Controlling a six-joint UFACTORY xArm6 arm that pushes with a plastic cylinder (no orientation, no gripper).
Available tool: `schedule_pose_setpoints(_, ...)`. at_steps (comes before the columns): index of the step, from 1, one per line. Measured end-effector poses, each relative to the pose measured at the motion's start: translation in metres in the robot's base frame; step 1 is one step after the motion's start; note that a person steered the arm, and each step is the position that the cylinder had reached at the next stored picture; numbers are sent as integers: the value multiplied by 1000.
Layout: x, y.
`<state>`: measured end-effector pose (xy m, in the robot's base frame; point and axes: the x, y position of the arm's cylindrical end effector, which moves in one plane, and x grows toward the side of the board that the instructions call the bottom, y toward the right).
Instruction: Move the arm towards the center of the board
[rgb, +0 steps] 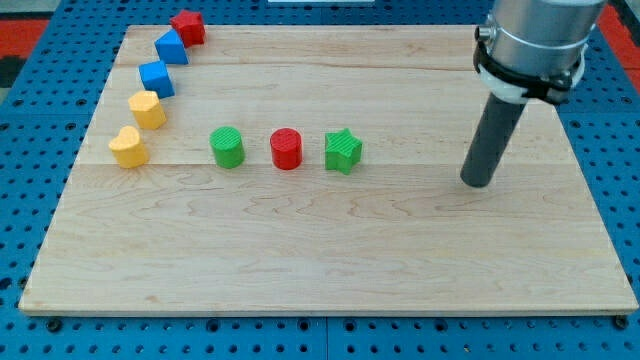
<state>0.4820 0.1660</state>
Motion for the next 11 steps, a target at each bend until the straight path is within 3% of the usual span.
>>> schedule_pose_setpoints(1, 55, -40)
schedule_pose_setpoints(2, 71, -126)
schedule_pose_setpoints(4, 53, -348)
schedule_pose_setpoints(5, 40, -377)
schedule_pose_setpoints(7, 39, -379)
schedule_pose_setpoints(10, 28, -470)
schedule_pose_setpoints(11, 11, -461)
